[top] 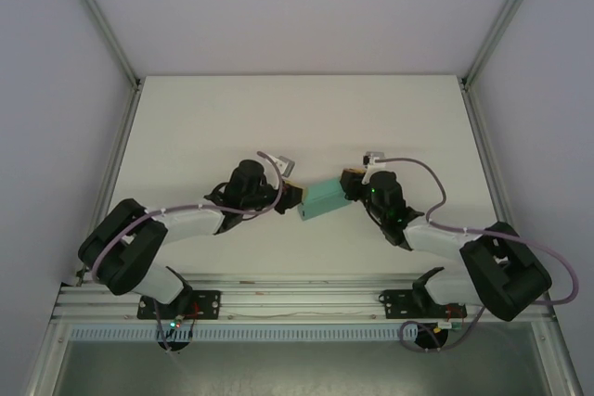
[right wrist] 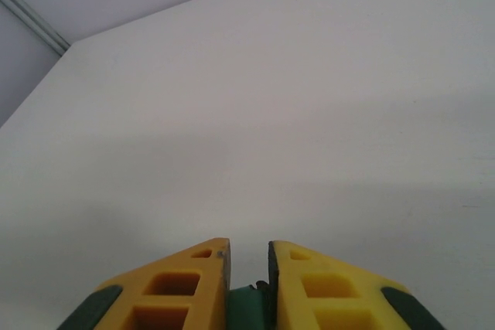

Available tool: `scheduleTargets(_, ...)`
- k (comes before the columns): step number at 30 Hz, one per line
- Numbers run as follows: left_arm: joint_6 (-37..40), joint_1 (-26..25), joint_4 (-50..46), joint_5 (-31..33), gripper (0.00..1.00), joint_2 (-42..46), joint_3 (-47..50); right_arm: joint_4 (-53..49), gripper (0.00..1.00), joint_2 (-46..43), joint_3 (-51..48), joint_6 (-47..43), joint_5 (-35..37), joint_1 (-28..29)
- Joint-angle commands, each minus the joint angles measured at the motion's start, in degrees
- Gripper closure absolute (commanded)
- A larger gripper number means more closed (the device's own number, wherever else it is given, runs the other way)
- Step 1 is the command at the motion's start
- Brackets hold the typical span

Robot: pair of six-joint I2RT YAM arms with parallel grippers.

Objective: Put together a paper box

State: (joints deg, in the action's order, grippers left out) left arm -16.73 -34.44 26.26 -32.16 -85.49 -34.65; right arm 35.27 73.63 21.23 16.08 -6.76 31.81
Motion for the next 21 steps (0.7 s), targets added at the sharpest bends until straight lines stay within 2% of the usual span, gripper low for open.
scheduleTargets(1, 3.8, -0.7, -14.4, 6.1, 0.72, -3.9, -2.1, -14.2, 0.77, 0.9, -0.5, 1.1, -5.5, 1.8)
scheduleTargets(2, 4.3, -0.7, -15.2, 5.8, 0.72, -3.7, -3.0, -15.1, 0.75, 0.7, 0.2, 1.1, -5.5, 1.8)
scheduleTargets(4, 5.0, -0.7, -16.1, 5.4, 0.63, -2.9, -4.0, -17.5, 0.73, 0.1, 1.9, 1.2, -4.9, 1.8)
scheduleTargets(8, 5.0, -0.7, -16.7, 6.8, 0.51, -0.4, -4.9, -20.1, 0.71, -1.9, 3.5, 1.6, -3.1, 1.8)
scheduleTargets(11, 5.2, -0.7, -18.0, 8.4, 0.36, 1.3, -6.2, -22.8, 0.67, -3.7, 4.7, 1.4, -1.2, 1.8)
scheduleTargets(13, 5.4, -0.7, -18.1, 8.4, 0.21, 2.1, -6.6, -23.8, 0.63, -4.9, 5.1, 1.0, -0.1, 1.8)
scheduleTargets(15, 5.5, -0.7, -18.3, 8.2, 0.10, 2.8, -7.4, -24.3, 0.58, -5.9, 5.5, 0.9, 0.3, 1.7)
scheduleTargets(16, 5.3, -0.6, -18.5, 8.4, 0.00, 3.1, -7.9, -24.5, 0.57, -6.2, 5.8, 0.8, 0.3, 1.8)
scheduleTargets(21, 5.1, -0.6, -18.7, 11.0, 0.00, 3.3, -9.6, -27.1, 0.46, -6.4, 8.5, 0.7, 0.6, 1.8)
